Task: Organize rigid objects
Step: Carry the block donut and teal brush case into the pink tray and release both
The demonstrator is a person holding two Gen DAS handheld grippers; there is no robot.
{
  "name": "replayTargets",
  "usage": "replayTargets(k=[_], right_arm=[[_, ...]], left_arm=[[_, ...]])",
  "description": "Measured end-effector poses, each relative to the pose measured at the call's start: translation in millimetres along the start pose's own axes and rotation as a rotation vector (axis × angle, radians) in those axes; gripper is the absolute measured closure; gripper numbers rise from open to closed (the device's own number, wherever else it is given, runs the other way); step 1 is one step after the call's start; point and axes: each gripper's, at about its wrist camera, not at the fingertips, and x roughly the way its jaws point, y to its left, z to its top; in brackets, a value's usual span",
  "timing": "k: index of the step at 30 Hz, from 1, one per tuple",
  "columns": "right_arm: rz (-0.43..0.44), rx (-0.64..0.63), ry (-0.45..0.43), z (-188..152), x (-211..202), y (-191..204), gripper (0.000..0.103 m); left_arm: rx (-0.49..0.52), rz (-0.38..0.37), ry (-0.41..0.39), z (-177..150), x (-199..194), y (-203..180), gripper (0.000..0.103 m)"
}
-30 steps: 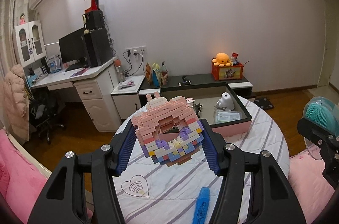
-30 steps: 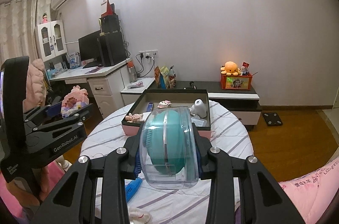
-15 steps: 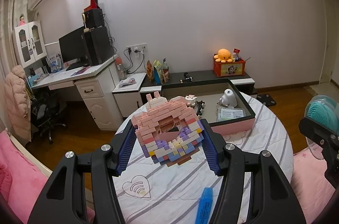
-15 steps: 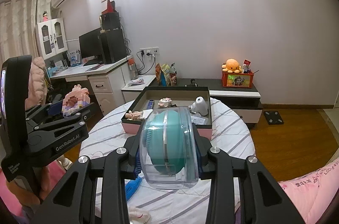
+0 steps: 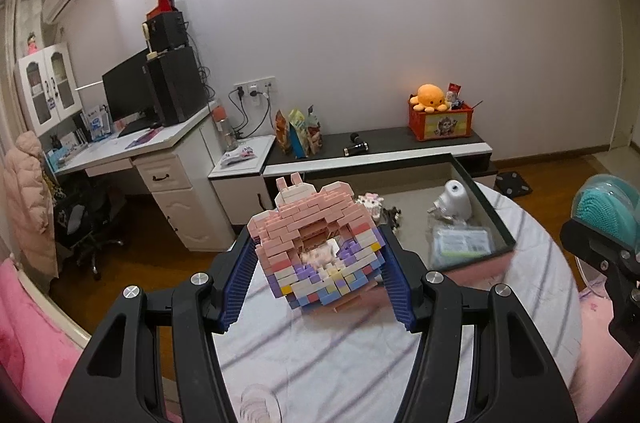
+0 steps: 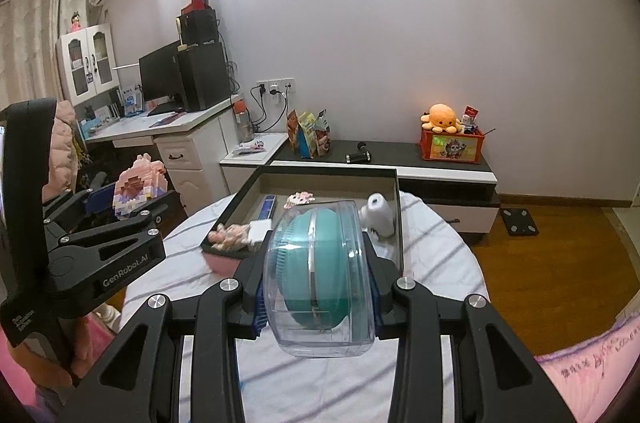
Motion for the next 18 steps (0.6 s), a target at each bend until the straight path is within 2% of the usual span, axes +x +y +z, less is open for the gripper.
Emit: replayTargets(k=[8, 10, 13, 18], right_arm=[[0.015, -0.033, 0.094, 24.9, 90.5, -5.0, 0.065], [0.018, -0.037, 0.133, 26.9, 116.9, -6.5, 0.065], [0.022, -0.038, 0.195, 25.0, 153.0, -8.7, 0.065], [0.010, -0.039, 0.300, 17.7, 204.7, -15.7, 0.065]], left_arm=[[0.055, 0.030, 0.086, 27.7, 93.1, -8.4, 0.043], [0.070, 0.001, 0.122, 31.4, 120.3, -14.9, 0.043], [0.106, 0.012, 0.174, 31.7, 155.0, -28.0, 0.043], [0.127, -0.019, 0.257, 24.6, 202.5, -41.6, 0.043]])
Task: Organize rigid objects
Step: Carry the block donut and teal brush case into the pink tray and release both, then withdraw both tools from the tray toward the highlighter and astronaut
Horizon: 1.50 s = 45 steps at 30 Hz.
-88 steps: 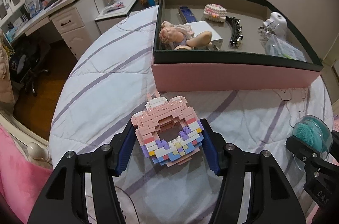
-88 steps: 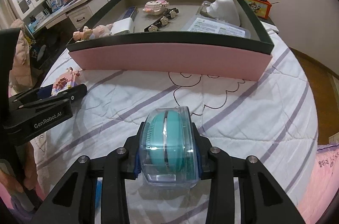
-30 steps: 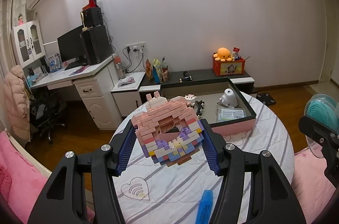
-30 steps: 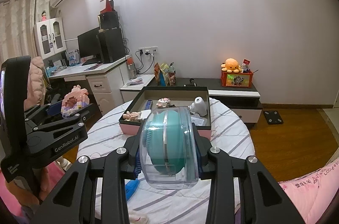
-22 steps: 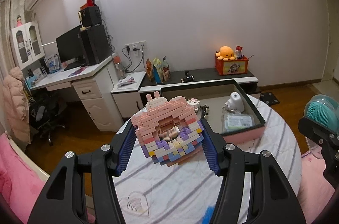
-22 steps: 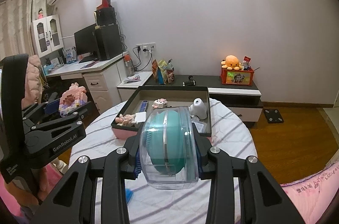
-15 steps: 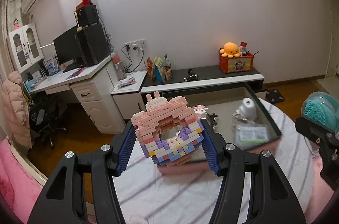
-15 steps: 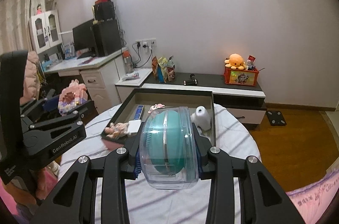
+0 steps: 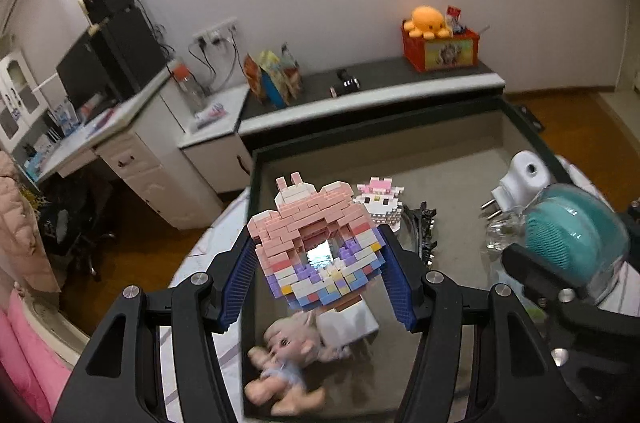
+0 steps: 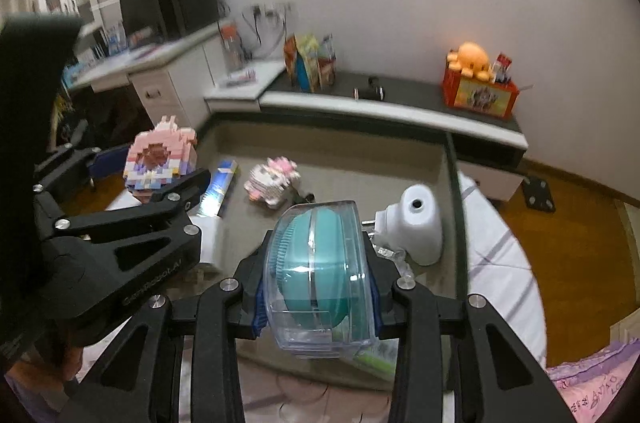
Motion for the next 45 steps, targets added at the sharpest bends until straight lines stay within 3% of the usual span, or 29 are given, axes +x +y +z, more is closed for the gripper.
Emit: replayTargets(k=[6, 8, 9, 10, 12, 14, 27, 37, 45], right_arm=[[0.010, -0.012, 0.091, -3.7, 31.6, -1.1, 0.064], [0.007, -0.009, 0.086, -2.3, 31.3, -0.4, 0.053], [-0.001, -0.006, 0.078, -1.3, 28.9, 0.0, 0.046], [-0.030, -0.009, 0.058, -0.1, 24.2, -0.3, 0.034], [-0.064, -0.018, 0.016, 0.9, 14.7, -1.0, 0.023], [-0.063, -0.020, 0.000, 3.3, 9.3, -2.5, 0.023], [-0.069, -0.018, 0.006, 6.8, 3.8, -2.9, 0.023], [-0.101, 0.018, -0.108, 4.1, -64.7, -10.3, 0.023], [-0.117, 0.037, -0.215, -16.8, -135.1, -8.1, 0.023]], left_arm=[[-0.008, 0.018, 0.078, -2.2, 30.7, 3.5, 0.041], [0.004, 0.026, 0.111, -3.7, 36.1, 2.8, 0.014], [-0.005, 0.049, 0.118, -4.5, 37.6, 4.4, 0.006], [-0.022, 0.060, 0.119, -5.0, 38.3, 7.4, 0.005], [-0.047, 0.023, 0.125, -5.4, 37.6, 11.9, 0.004], [-0.063, -0.001, 0.127, -6.2, 36.4, 14.0, 0.004], [-0.043, 0.056, 0.123, -6.8, 25.7, 10.2, 0.004], [-0.075, 0.076, 0.028, -7.4, -34.4, 30.7, 0.001], [-0.118, 0.087, -0.052, -21.7, -92.7, 56.2, 0.000]])
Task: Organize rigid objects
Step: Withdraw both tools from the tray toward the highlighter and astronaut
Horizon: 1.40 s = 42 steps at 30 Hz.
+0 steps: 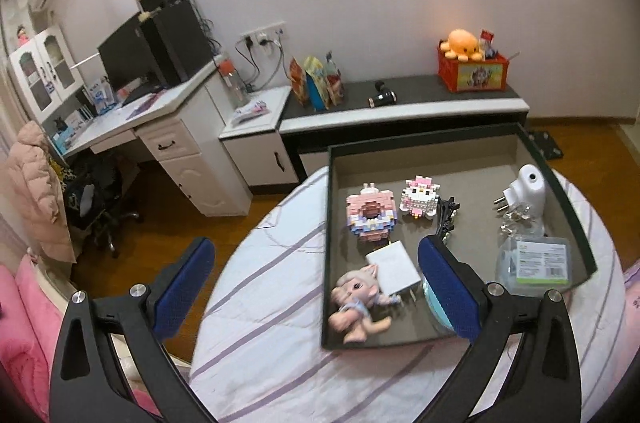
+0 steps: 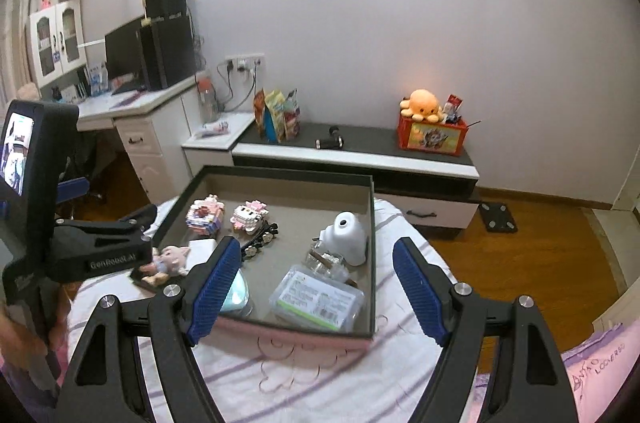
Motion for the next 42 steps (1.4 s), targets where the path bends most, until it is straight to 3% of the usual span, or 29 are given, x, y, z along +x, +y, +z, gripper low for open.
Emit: replayTargets(k=[9, 15, 25, 34, 42], right_arm=[[-0.012, 0.000, -0.089, -28.3, -74.2, 4.1, 0.023], [-0.021, 0.038, -0.121, -65.0, -119.1, 2.3, 0.020], [-0.024, 0.085, -0.018, -136.2, -142.3, 4.2, 0.020], [-0.027, 0.079, -0.059, -145.2, -165.8, 9.4, 0.020], [-0.027, 0.057, 0.023, -161.8, -160.1, 20.8, 0.020]], left_arm=[[-0.037, 0.031, -0.073, -48.6, -68.5, 29.4, 0.000], [-0.063, -0.009, -0.137, -96.0, -120.1, 38.9, 0.000], [-0.100, -0.081, -0.102, -171.9, -152.2, 31.9, 0.000], [-0.104, -0.064, -0.115, -181.8, -168.5, 33.1, 0.000], [-0.056, -0.067, -0.065, -198.3, -164.9, 22.8, 0.000]])
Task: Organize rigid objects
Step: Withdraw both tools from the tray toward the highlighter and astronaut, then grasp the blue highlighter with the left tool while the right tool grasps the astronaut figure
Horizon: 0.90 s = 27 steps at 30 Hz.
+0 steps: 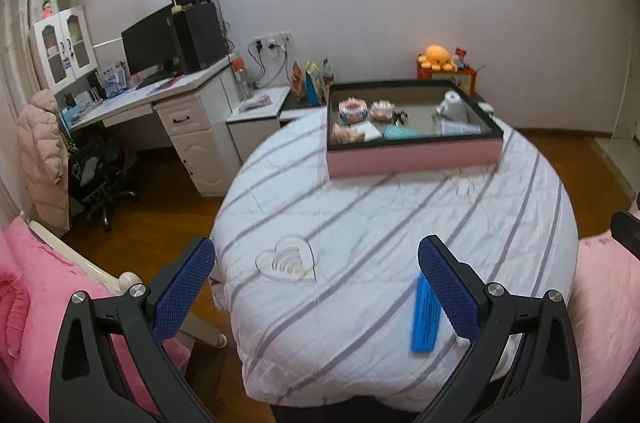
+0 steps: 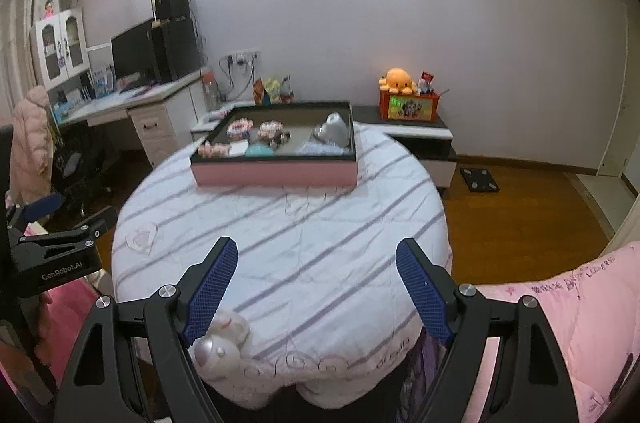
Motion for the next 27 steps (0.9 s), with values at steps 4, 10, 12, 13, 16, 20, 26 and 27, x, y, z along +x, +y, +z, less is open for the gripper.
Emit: replayTargets(k=[4, 10, 12, 13, 16, 20, 26, 27], right_arm=[[0.025, -0.030, 0.068, -15.2, 8.1, 13.3, 0.020], [0.083, -0.099, 0.197, -48.1, 30.4, 43.5, 0.020], [0.100, -0.110, 0.230, -56.9, 38.6, 51.3, 0.020], [0.111, -0.115, 0.249, -61.5, 43.6, 55.2, 0.020], [0.121, -0.138, 0.312, -75.3, 63.1, 66.6, 0.020], [0.112, -0.126, 0.330, -80.5, 81.5, 64.0, 0.021], [0.098, -0.019, 0.354, -73.7, 103.3, 34.0, 0.057], [0.093, 0.000, 0.354, -70.9, 106.8, 26.2, 0.057]], left_arm=[[0.018, -0.010, 0.066, -21.0, 9.3, -2.0, 0.000], [0.048, -0.035, 0.155, -58.7, 21.6, -3.7, 0.000], [0.063, -0.041, 0.169, -68.2, 23.5, -2.9, 0.000], [0.068, -0.043, 0.176, -71.7, 24.6, -2.9, 0.000], [0.078, -0.054, 0.203, -81.0, 31.7, -1.3, 0.000], [0.091, -0.092, 0.231, -82.7, 40.5, -6.7, 0.000], [0.115, -0.176, 0.272, -72.6, 60.1, -27.4, 0.000], [0.120, -0.190, 0.274, -70.6, 62.7, -32.2, 0.000]])
